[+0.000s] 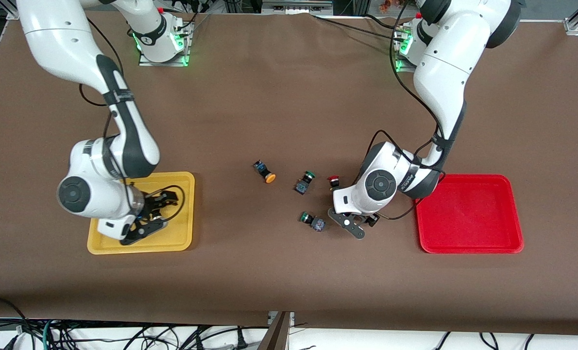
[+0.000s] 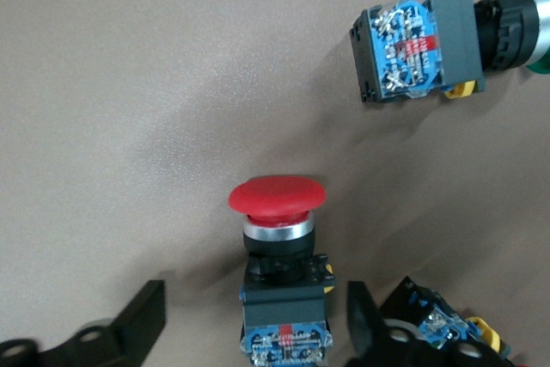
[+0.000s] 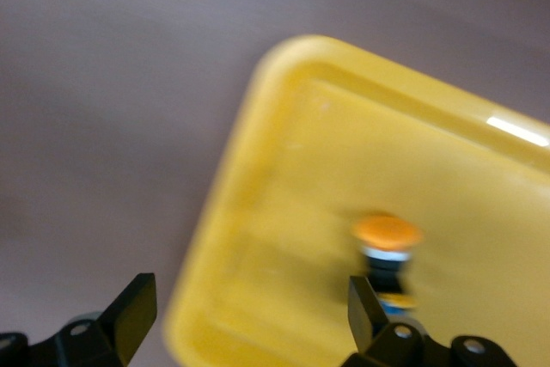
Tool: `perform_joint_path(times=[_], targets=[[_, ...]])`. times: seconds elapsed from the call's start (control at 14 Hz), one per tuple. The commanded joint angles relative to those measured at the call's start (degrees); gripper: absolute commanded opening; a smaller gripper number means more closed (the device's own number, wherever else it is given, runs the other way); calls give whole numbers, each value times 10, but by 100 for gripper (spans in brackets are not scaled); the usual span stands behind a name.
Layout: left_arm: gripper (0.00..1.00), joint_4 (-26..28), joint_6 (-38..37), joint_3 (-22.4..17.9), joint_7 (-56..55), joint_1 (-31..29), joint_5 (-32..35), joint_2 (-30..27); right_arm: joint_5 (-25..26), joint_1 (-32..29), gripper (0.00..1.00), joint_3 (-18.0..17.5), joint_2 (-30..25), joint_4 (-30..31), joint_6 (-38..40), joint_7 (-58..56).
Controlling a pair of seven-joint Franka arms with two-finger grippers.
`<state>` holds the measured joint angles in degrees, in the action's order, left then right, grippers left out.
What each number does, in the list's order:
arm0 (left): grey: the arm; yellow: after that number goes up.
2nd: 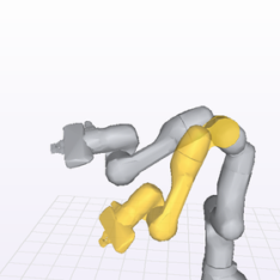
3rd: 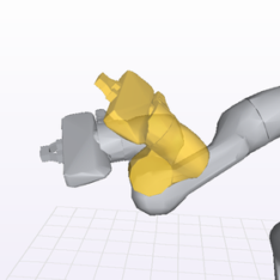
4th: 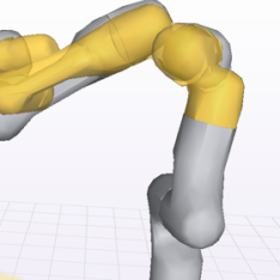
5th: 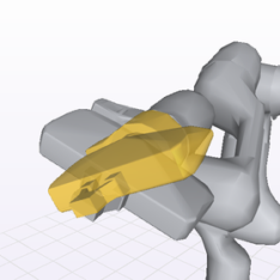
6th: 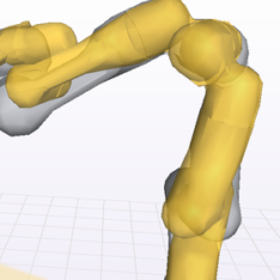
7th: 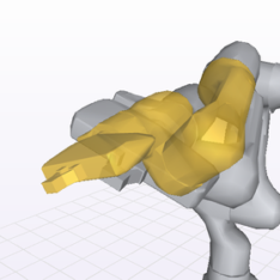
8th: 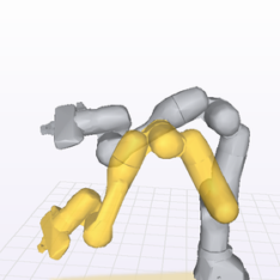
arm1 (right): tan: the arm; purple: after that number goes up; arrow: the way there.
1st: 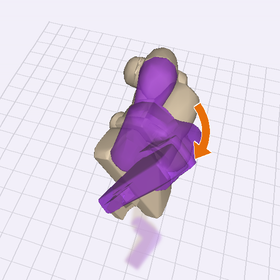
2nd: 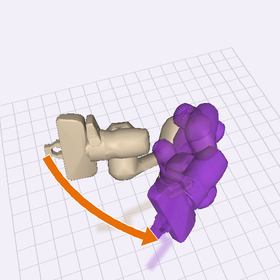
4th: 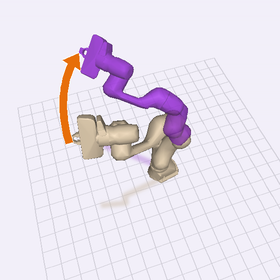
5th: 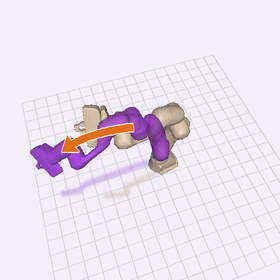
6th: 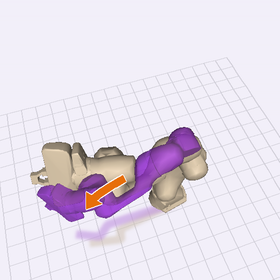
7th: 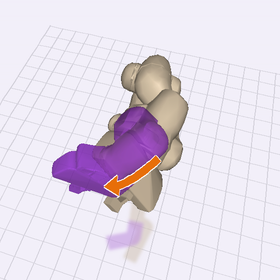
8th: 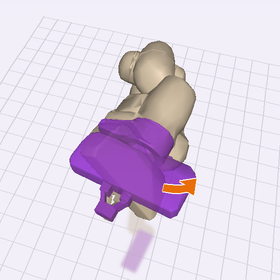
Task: Place red and yellow buttons in trays
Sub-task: 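Grasp another yellow button with the right gripper while the left gripper carries red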
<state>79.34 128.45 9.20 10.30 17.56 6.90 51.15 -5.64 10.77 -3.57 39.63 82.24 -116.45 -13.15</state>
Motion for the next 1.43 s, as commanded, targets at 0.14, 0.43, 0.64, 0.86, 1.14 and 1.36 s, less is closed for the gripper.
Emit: perform_joint_path(times=[0.14, 0.43, 0.64, 0.86, 1.14, 1.36], targets=[[11, -1, 3, -2, -18, 5, -9, -5, -39, 48, 99, -64, 17, 10, -21, 114], [0, -7, -3, -2, -14, -8, -9, -19, -37, 123, 99, -63, 23, 43, -81, 243], [0, -10, -56, 6, -6, -54, -9, -47, -31, 145, 99, -61, 22, 85, -127, 274], [0, -5, -122, 8, 0, -88, -7, -99, -32, 162, 99, -61, 22, 103, -148, 302], [0, -2, -204, 8, 121, -168, -3, -141, -32, 176, 90, -61, 22, 140, -205, 333], [0, 2, -218, 8, 217, -253, -5, -140, -30, 177, 54, -60, 17, 142, -203, 326]])
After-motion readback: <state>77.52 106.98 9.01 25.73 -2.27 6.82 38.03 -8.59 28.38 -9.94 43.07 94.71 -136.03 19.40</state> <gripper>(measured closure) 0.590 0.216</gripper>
